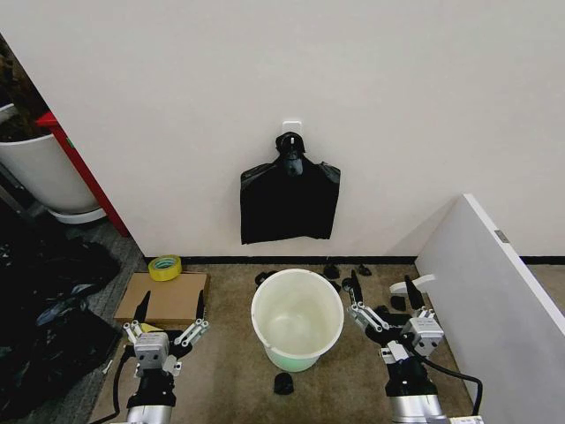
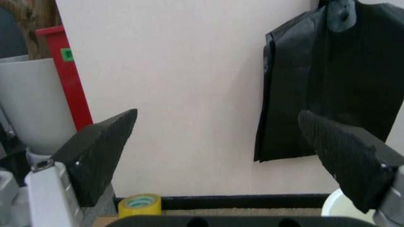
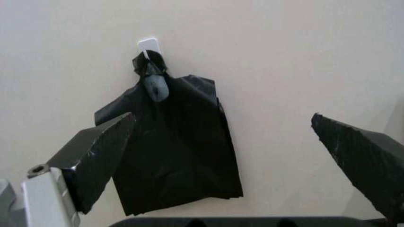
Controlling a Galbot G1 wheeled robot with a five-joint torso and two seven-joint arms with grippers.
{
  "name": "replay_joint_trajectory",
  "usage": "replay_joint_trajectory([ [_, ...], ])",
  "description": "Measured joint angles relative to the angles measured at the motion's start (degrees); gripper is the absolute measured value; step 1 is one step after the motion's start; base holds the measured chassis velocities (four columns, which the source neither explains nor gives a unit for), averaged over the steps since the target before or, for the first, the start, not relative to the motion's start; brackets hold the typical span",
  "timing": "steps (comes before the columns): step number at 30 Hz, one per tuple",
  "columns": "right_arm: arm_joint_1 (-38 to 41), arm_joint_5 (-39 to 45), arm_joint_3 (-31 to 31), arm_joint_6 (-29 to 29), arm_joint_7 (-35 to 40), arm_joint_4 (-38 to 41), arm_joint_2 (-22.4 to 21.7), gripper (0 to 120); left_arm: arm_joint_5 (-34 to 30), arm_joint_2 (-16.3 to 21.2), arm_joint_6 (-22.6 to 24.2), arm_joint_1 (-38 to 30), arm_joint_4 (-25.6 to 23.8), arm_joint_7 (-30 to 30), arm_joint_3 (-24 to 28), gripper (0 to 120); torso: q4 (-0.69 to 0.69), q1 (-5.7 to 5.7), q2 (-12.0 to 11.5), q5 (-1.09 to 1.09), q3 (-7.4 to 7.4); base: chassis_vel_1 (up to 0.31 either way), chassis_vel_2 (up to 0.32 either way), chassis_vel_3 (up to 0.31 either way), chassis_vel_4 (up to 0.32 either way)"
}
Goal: Place the garbage bag over the trash bin.
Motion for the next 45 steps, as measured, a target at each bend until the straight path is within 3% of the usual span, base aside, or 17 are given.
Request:
replay_joint_trajectory([
  [15,3.0,1.8,-1.8,-0.9,0.8,-2.9,-4.1,100,0.9,-1.0,-2.2,-0.7,0.4,0.2,0.3,100,0.00,0.00,0.0,0.00,0.00,0.000,0.000,0.000,0.000],
  [23,6.4,7.8,-1.9,-2.5,1.3,-6.6,-7.5,100,2.3,-1.2,-3.7,1.1,1.4,0.4,0.4,100,0.01,0.00,0.0,0.01,0.00,0.000,0.000,0.000,0.000],
  [34,20.7,27.1,-0.7,-6.8,-0.4,-17.1,-15.4,100,1.9,0.7,-4.3,-1.3,2.9,1.9,1.1,100,0.01,0.00,0.0,0.01,0.00,0.000,0.000,0.000,0.000],
  [36,23.1,29.4,-1.1,-7.3,-1.7,-18.3,-16.1,100,1.7,0.8,-4.2,-1.9,3.3,2.0,1.2,100,-0.05,0.00,0.0,-0.01,0.00,0.000,0.000,0.000,0.000],
  [45,38.5,34.5,-7.7,-10.6,-2.9,-26.0,-18.0,100,2.9,0.2,-5.1,0.2,3.9,3.0,1.3,100,0.01,0.00,0.0,0.00,0.01,0.000,0.000,0.000,0.000],
])
